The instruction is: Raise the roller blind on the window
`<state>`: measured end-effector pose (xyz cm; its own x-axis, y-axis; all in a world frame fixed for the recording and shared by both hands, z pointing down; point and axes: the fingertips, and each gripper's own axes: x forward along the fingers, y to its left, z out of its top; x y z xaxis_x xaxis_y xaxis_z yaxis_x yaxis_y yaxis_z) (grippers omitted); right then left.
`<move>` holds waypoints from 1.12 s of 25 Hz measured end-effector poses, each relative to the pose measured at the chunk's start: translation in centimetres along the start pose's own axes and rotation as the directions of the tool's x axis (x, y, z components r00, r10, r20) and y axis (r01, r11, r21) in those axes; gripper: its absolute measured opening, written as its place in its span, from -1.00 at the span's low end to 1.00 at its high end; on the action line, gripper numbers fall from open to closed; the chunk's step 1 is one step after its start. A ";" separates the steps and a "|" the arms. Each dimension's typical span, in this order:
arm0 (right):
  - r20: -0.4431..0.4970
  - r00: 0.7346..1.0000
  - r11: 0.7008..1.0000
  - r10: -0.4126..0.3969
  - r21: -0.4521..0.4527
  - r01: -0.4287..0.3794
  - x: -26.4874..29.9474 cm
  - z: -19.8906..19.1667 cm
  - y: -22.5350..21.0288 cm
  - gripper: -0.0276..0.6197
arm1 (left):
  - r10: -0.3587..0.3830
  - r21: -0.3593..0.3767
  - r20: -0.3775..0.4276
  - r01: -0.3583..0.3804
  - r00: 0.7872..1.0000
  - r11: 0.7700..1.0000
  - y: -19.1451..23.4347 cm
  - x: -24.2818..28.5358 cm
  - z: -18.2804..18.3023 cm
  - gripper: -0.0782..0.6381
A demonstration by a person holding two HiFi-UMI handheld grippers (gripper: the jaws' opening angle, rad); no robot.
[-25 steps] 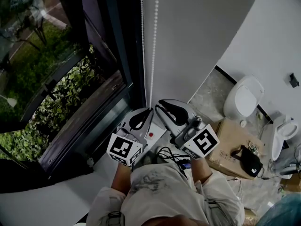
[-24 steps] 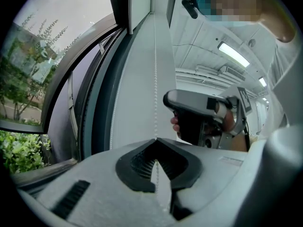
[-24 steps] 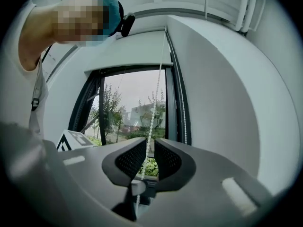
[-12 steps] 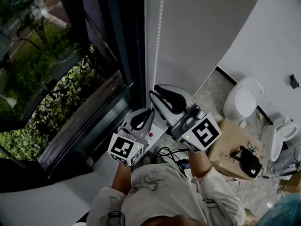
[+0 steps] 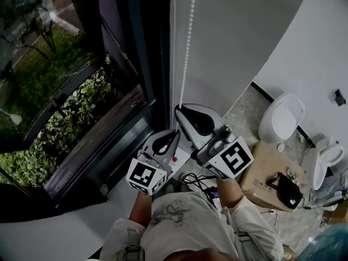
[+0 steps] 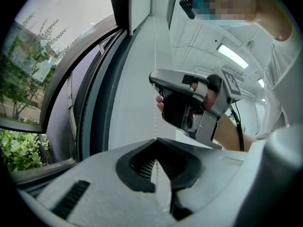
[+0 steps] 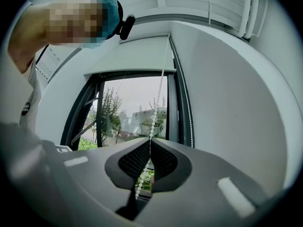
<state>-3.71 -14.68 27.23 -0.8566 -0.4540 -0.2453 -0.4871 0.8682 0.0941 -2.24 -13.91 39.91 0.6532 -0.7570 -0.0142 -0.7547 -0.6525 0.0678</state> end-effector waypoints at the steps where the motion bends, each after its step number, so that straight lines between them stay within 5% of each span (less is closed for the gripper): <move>1: -0.003 1.000 1.000 -0.001 -0.003 0.001 0.0 -0.2 0.0 -0.88 | 0.002 0.002 -0.004 -0.002 1.000 1.000 0.0 0.0 -0.2 -0.76; 15: -0.012 1.000 1.000 -0.023 0.005 0.023 -0.2 -4.0 0.4 -0.88 | 0.013 -0.040 -0.074 -0.016 0.997 0.999 1.0 -0.3 -5.0 -0.75; 28: -0.134 0.990 0.998 -0.052 0.025 0.056 -1.6 -9.1 1.0 -0.88 | 0.004 -0.064 -0.143 -0.013 0.990 0.998 1.3 -0.7 -9.3 -0.75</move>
<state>-4.40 -14.91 36.46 -0.8453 -0.5210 -0.1183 -0.5296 0.8464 0.0565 -3.12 -13.91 49.31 0.6523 -0.7469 0.1290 -0.7578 -0.6391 0.1316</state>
